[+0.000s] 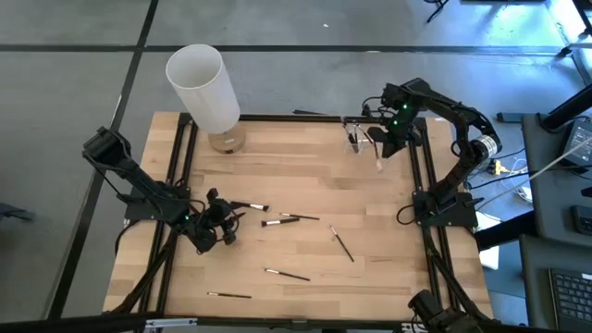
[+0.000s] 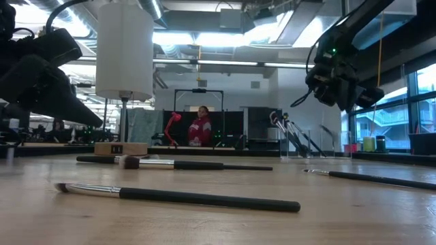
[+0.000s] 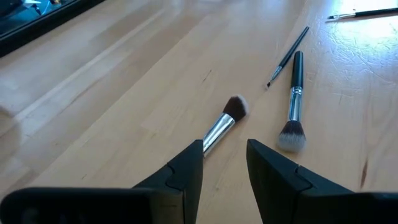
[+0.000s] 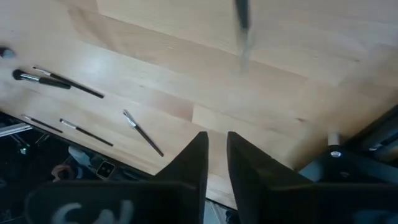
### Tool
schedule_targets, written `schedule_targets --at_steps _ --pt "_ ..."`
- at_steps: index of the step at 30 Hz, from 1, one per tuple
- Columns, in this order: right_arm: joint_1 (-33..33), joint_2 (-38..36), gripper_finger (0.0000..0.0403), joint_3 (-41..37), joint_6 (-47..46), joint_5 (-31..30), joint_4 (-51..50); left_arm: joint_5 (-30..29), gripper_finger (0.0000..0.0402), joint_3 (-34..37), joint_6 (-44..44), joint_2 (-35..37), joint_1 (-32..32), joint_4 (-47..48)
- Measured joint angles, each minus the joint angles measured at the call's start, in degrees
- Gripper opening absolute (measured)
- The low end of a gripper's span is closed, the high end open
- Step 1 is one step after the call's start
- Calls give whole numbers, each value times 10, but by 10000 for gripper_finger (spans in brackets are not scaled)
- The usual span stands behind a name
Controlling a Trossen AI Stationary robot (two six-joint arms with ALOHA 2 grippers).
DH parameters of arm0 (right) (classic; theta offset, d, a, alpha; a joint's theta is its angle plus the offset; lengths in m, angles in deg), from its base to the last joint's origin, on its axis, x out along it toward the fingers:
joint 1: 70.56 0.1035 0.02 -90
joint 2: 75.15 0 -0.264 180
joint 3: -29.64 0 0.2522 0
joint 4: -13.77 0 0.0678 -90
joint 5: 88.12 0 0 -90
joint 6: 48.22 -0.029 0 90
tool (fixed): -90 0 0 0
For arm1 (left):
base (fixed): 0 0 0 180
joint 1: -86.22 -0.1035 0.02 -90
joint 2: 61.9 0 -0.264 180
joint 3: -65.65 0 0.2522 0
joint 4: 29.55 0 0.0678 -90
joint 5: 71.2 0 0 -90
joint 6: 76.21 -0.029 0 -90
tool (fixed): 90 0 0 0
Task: Put items in baskets/containers
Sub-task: Put the eyeshadow brush into the middle of the transparent organizer
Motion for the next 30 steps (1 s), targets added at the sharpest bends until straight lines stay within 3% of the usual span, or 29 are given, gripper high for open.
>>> schedule_targets --at_steps 7,13,16,19,24,26,30 --pt "-17 16 90 0 -9 15 46 1 118 0 0 0 0 0" --pt "-18 -11 103 0 50 7 52 1 118 0 0 0 0 1" --pt "-10 -52 103 0 34 -63 54 0 118 0 0 0 0 2" --pt "23 -106 99 0 11 -212 52 1 118 0 2 0 0 2" --pt "133 -204 98 -16 123 -384 42 3 118 0 9 0 0 1" --pt "178 -241 98 -32 157 -422 39 1 118 0 9 0 0 1" --pt "254 -285 98 -91 233 -426 37 2 118 0 10 0 0 0"
